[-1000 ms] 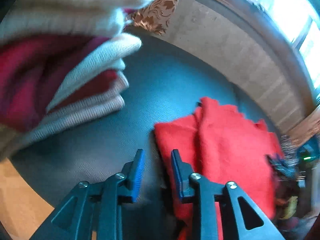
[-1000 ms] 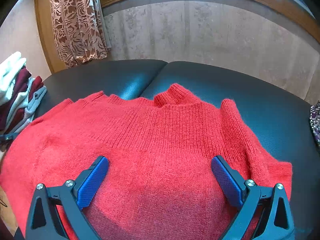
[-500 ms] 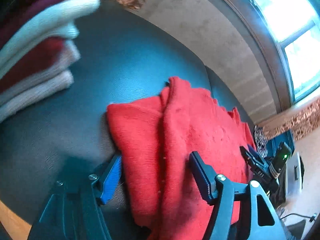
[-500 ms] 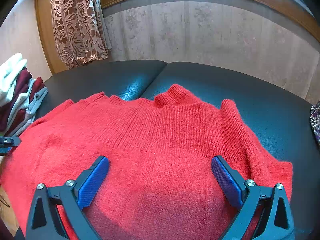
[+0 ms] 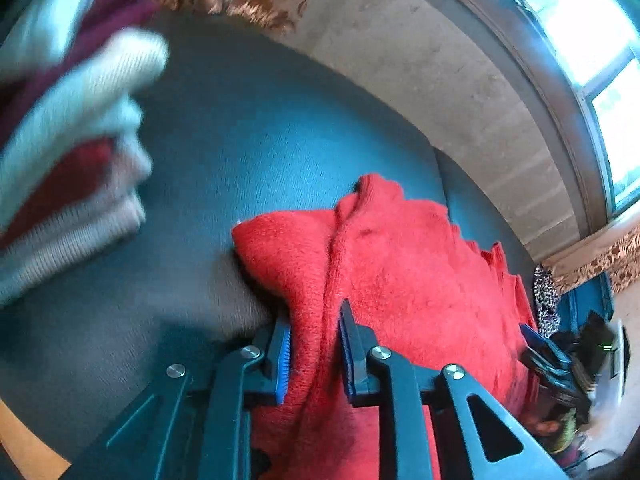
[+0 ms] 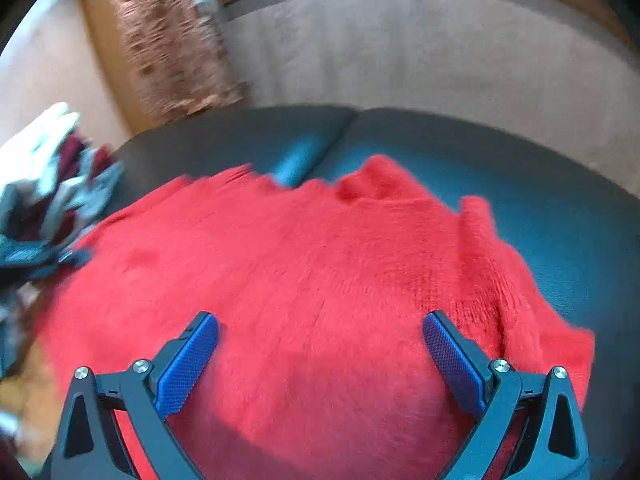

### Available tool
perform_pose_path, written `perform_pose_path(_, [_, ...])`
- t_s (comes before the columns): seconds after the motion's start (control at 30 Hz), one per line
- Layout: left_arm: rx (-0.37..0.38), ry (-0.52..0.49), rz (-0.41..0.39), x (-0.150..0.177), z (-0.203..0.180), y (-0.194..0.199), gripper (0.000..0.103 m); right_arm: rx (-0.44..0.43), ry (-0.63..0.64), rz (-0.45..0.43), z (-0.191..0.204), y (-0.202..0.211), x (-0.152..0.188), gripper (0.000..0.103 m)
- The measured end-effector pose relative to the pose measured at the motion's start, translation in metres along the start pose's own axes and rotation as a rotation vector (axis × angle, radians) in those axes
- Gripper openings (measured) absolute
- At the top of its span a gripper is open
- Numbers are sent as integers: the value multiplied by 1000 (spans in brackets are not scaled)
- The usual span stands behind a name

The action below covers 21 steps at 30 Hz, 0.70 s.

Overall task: Fold clothes
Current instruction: 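Fold the sweater edge over with the left tool toward the right tool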

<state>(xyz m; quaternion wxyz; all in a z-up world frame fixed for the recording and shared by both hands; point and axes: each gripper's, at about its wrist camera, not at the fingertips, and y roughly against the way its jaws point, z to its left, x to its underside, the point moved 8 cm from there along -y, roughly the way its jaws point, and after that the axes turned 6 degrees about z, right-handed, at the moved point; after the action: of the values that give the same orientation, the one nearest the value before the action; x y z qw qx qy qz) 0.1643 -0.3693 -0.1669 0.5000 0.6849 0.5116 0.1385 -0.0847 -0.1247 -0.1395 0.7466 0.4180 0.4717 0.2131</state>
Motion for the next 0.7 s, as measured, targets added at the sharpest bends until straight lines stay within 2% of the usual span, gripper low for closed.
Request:
perform_pose_path(0.03, [-3, -14, -1, -2, -3, 3, 19, -48, 11, 14, -2, 13, 2, 103])
perform_pose_path(0.17, [-28, -81, 3, -8, -11, 15, 19, -119, 85, 62, -18, 64, 18, 103])
perform_pose_path(0.3, [-42, -99, -1, -14, -12, 26, 19, -176, 163, 128, -18, 85, 32, 103])
perform_pose_path(0.43, [-56, -99, 3, -14, -15, 29, 19, -220, 212, 174, -10, 79, 38, 103])
perform_pose_path(0.53, [-72, -91, 9, -16, -18, 24, 19, -261, 290, 197, 10, 70, 38, 103])
perform_pose_path(0.63, [-85, -77, 12, -23, -25, 13, 19, -244, 340, 253, 14, 46, 41, 103])
perform_pose_path(0.7, [-90, -55, 13, -22, -18, 12, 17, -164, 337, 336, -5, 19, 52, 103])
